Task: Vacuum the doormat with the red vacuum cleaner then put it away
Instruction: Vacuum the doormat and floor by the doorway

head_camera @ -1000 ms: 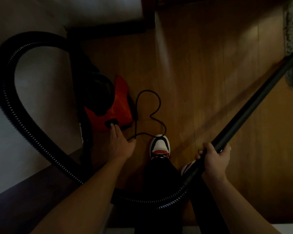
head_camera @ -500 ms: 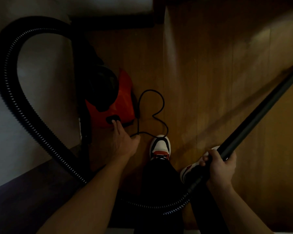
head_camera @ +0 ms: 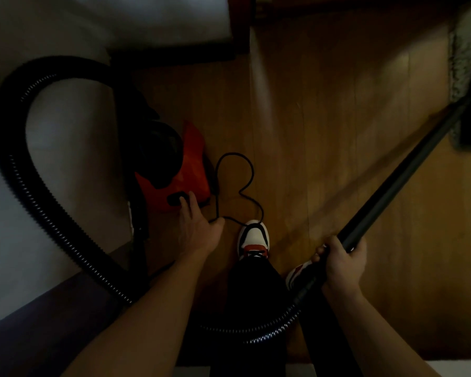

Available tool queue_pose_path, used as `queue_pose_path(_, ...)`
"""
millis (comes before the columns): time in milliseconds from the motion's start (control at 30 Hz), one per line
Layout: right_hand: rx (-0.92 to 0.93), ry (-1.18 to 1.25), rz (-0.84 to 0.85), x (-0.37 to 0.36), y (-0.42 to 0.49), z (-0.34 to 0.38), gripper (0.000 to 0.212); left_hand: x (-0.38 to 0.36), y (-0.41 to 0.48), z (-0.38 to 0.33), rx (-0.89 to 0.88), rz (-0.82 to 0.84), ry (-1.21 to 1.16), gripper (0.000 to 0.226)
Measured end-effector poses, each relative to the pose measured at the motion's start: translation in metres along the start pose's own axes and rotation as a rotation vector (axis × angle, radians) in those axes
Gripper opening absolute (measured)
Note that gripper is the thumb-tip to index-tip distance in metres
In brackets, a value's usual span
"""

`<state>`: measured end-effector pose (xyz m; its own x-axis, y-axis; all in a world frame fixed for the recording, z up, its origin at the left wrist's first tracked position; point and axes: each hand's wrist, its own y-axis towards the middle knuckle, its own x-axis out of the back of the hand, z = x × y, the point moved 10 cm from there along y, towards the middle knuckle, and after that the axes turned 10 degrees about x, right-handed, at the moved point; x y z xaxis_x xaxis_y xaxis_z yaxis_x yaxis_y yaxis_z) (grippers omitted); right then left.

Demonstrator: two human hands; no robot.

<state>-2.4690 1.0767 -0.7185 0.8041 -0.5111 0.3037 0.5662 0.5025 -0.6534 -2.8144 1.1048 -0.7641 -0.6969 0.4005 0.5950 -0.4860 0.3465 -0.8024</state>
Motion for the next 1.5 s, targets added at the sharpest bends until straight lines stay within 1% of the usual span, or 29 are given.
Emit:
queue_pose_path(100,-0.03,0.003,-0.006,0.0,-0.005,0.018,0.038,0.005,-0.034,-0.033,-0.09,0.073,0.052,0.096)
queue_pose_path(200,-0.036,-0.016,-0.012,0.003,-0.01,0.043,0.041,0.004,-0.085,-0.08,-0.22,0.175,0.069,0.087)
queue_pose_path(267,-0.062,-0.011,-0.004,0.004,-0.012,0.057,0.04,0.001,-0.126,-0.119,-0.321,0.262,0.073,0.076)
queue_pose_path(333,-0.084,-0.007,0.019,0.007,-0.011,0.069,0.039,-0.009,-0.169,-0.154,-0.401,0.367,0.132,0.061)
queue_pose_path(400,-0.089,-0.043,0.032,0.015,-0.006,0.083,0.04,-0.022,-0.21,-0.176,-0.433,0.478,0.233,0.048)
queue_pose_path(433,-0.094,-0.06,0.033,0.021,-0.003,0.089,0.041,-0.029,-0.23,-0.183,-0.43,0.539,0.271,0.046)
queue_pose_path(500,-0.116,-0.005,0.047,0.029,0.0,0.102,0.044,-0.036,-0.261,-0.188,-0.378,0.643,0.293,0.044)
queue_pose_path(533,-0.128,0.048,0.06,0.032,0.002,0.109,0.046,-0.037,-0.27,-0.189,-0.347,0.656,0.288,0.041)
queue_pose_path(633,-0.177,0.238,0.107,0.034,0.006,0.129,0.05,-0.031,-0.28,-0.192,-0.304,0.566,0.289,0.03)
queue_pose_path(700,-0.206,0.321,0.112,0.036,0.011,0.139,0.058,-0.033,-0.286,-0.2,-0.311,0.523,0.292,0.024)
queue_pose_path(800,-0.225,0.379,0.1,0.044,0.022,0.15,0.069,-0.043,-0.3,-0.219,-0.345,0.503,0.259,0.015)
queue_pose_path(900,-0.227,0.375,0.102,0.058,0.035,0.16,0.075,-0.055,-0.312,-0.236,-0.352,0.511,0.208,0.015)
queue_pose_path(1000,-0.22,0.352,0.134,0.072,0.046,0.171,0.076,-0.066,-0.321,-0.249,-0.325,0.528,0.171,0.019)
queue_pose_path(1100,-0.225,0.324,0.164,0.085,0.056,0.179,0.077,-0.08,-0.333,-0.261,-0.291,0.567,0.117,0.012)
queue_pose_path(1267,-0.232,0.292,0.186,0.115,0.079,0.196,0.075,-0.107,-0.35,-0.28,-0.219,0.592,0.04,0.02)
queue_pose_path(1500,-0.251,0.225,0.212,0.144,0.111,0.207,0.08,-0.139,-0.369,-0.307,-0.18,0.646,-0.007,0.018)
